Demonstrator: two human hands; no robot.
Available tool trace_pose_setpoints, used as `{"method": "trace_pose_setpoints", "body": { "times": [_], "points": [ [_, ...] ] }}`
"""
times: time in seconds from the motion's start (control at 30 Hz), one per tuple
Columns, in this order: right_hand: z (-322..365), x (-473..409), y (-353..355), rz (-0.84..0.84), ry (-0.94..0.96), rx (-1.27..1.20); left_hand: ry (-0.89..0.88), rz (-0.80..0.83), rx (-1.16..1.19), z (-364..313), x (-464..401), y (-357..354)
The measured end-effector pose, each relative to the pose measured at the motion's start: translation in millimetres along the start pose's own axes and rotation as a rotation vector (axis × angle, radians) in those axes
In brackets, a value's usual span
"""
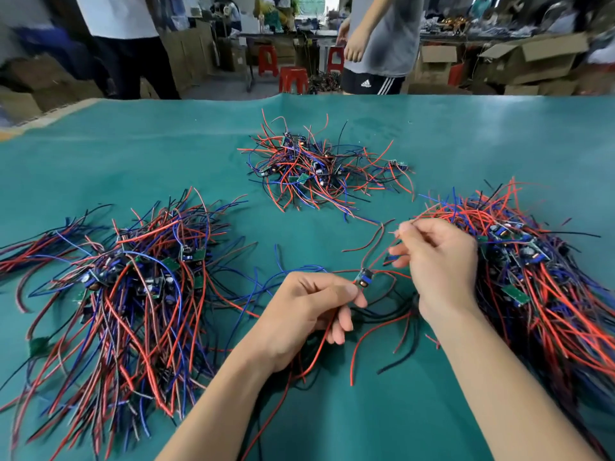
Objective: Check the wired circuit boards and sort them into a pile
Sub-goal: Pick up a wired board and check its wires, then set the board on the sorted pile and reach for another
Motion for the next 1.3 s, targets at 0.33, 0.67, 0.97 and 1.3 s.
{"method": "trace_pose_setpoints", "body": {
  "times": [0.33, 0.67, 0.97, 1.3],
  "points": [
    [19.4, -0.8, 15.4, -0.099, -0.207, -0.364, -0.008, -0.143, 0.198, -6.0, -4.6, 8.6],
    [27.2, 66.9, -28.3, 0.713, -0.005, -0.161, -0.038, -0.116, 0.079, -9.5, -1.8, 2.9],
    [46.6, 10.3, 10.5, 0.155, -0.004, -0.142, 0.006, 0.043, -0.056, -7.4, 3.8, -7.7],
    [120.4, -94.1, 118.3, 0.229, 0.106, 0.511, 0.015, -0.042, 0.045, -0.7, -2.3, -0.3]
  ]
}}
Point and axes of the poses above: each hand's wrist, its own x-axis away from the middle knuckle, its own y-axis out of the back of the hand, z = x × y, the point moved 5 cm from there along -x, towards the middle knuckle, and after that the axes turned 15 degrees about -z, right-handed, at the moved point
